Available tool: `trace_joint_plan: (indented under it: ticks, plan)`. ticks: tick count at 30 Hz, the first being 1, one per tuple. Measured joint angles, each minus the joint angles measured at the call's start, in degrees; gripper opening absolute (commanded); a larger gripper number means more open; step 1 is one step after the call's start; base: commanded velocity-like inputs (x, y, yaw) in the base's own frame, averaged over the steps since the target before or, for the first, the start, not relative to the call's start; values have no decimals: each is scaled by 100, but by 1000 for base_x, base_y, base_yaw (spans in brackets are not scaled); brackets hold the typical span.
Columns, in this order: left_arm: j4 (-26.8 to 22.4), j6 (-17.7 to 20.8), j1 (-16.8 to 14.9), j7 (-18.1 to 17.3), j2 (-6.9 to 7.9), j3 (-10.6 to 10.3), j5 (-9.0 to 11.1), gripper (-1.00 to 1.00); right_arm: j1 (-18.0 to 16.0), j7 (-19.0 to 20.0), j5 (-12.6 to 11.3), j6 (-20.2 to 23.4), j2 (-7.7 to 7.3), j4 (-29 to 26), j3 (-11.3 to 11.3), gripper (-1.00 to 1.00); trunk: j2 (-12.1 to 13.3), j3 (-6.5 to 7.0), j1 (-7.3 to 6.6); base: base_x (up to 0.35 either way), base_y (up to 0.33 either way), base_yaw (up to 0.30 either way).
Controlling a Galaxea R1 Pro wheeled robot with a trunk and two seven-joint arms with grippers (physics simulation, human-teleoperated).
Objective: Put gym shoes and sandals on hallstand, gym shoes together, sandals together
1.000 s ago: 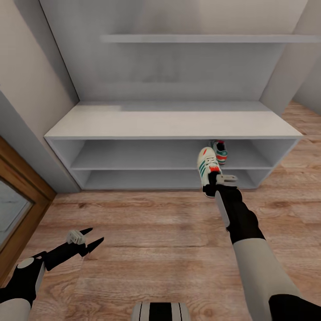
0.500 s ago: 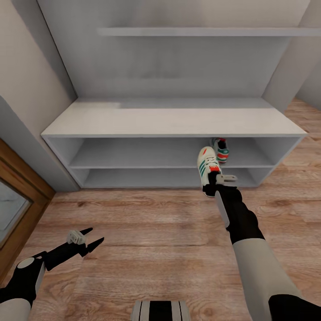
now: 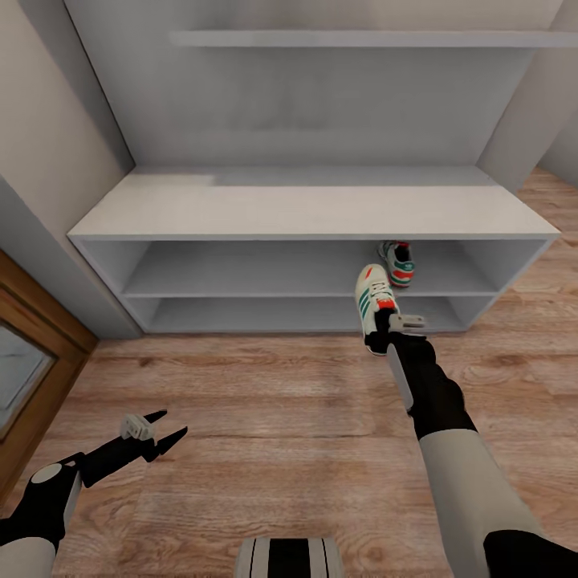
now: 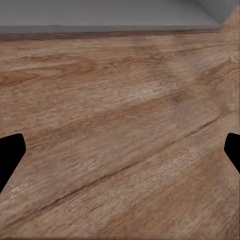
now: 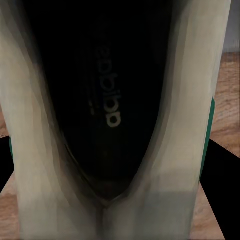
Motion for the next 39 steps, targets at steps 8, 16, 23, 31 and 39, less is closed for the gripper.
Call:
trace_joint_plan:
  ticks: [8,16,23,31,39]
  plan:
    - [0,0,0,0,0,0,0,100,2,-1,8,0,0,-8,1,-100,-3,-45,5,0,0,0]
    - [-1,0,0,0,-3,1,-1,100,2,0,6,0,0,-3,1,-100,-3,-45,2,124,19,0]
    - [0,0,0,6,-8,0,0,100,4,-1,6,0,0,-7,1,-100,-3,-45,1,330,49,0]
    - [0,0,0,8,-15,-7,0,100,1,0,4,0,0,-7,0,-100,-3,-45,4,206,3,0]
    - [1,0,0,9,-17,-9,-1,100,3,-1,5,1,0,-8,-6,-100,-3,-45,2,199,-57,0]
